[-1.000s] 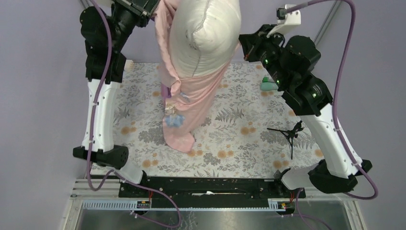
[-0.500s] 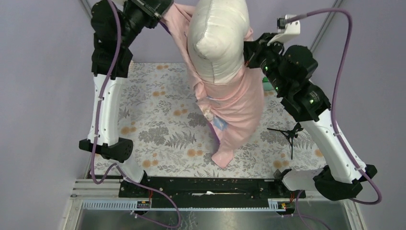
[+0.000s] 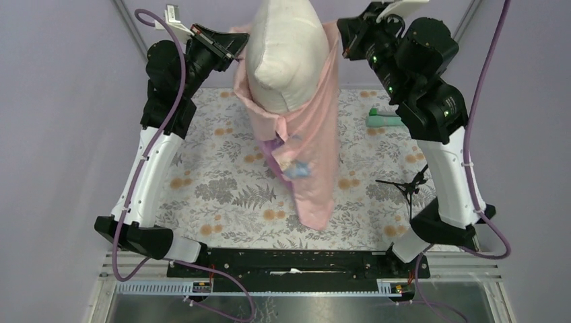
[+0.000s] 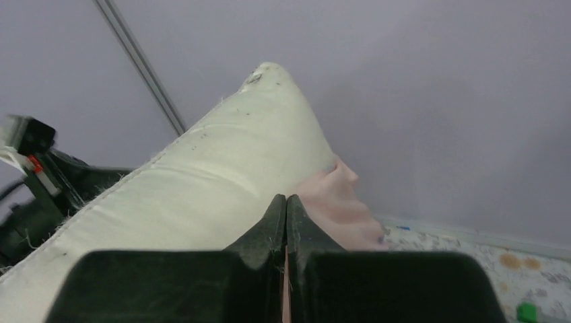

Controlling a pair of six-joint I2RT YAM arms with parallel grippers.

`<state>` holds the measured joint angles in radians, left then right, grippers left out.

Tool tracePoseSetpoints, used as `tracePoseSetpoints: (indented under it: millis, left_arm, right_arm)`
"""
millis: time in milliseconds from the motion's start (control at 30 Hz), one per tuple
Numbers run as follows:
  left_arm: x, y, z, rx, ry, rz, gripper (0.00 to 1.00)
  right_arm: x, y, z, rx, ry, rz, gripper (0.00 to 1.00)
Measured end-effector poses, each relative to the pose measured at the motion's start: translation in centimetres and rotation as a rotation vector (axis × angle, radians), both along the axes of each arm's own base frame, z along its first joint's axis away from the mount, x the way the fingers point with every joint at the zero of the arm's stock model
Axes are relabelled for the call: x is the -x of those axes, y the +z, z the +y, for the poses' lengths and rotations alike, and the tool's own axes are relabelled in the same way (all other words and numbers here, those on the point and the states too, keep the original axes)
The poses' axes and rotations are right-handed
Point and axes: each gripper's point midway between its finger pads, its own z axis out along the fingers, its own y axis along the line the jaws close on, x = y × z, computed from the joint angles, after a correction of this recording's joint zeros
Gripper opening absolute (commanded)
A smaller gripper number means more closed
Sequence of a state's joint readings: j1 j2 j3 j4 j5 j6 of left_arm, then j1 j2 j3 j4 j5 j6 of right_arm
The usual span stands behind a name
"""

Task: Put the pillow into the pillowcase

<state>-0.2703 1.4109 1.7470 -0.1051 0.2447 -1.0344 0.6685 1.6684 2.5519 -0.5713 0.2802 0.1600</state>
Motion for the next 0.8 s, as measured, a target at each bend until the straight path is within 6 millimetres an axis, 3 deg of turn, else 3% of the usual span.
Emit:
tracePoseSetpoints:
  millis: [133, 233, 333, 400, 467, 633, 700, 800]
  left_arm:
    - [-0.6, 1.0, 0.5, -0.074, 0.027, 0.044, 0.00]
    - [-1.5, 3.5, 0.7, -0.076, 0.014, 0.029, 0.00]
    - [-2.4, 4.6, 3.3, -0.056, 0.055, 0.016, 0.00]
    - [-2.9, 4.0, 4.5, -0.046, 0.087, 0.016, 0.00]
    - [-3.1, 2.2, 5.2, -0.041, 0.107, 0.041, 0.00]
    - [-3.1, -4.5, 4.0, -0.058, 0.078, 0.143, 0.00]
    - [-3.1, -5.7, 3.7, -0.074, 0.076, 0.165, 0.00]
    - [-3.2, -7.3, 4.6, -0.119, 0.115, 0.210, 0.00]
  right_arm:
    - [0.5, -5.0, -0.7, 0.041, -0.010, 0.074, 0.00]
    - [0.6, -9.2, -1.0, 0.040, -0.021, 0.115, 0.00]
    - [0.5, -10.1, -0.9, 0.018, -0.023, 0.113, 0.00]
    - [0.2, -10.0, -0.7, 0.018, -0.023, 0.112, 0.00]
    - [-0.2, -8.8, -0.5, 0.019, -0.024, 0.107, 0.00]
    - [-1.0, -0.6, 0.9, -0.016, 0.007, 0.000, 0.00]
    - [-1.4, 0.4, 1.1, -0.017, 0.006, -0.016, 0.00]
    - [-2.0, -1.0, 1.8, -0.001, 0.017, 0.015, 0.00]
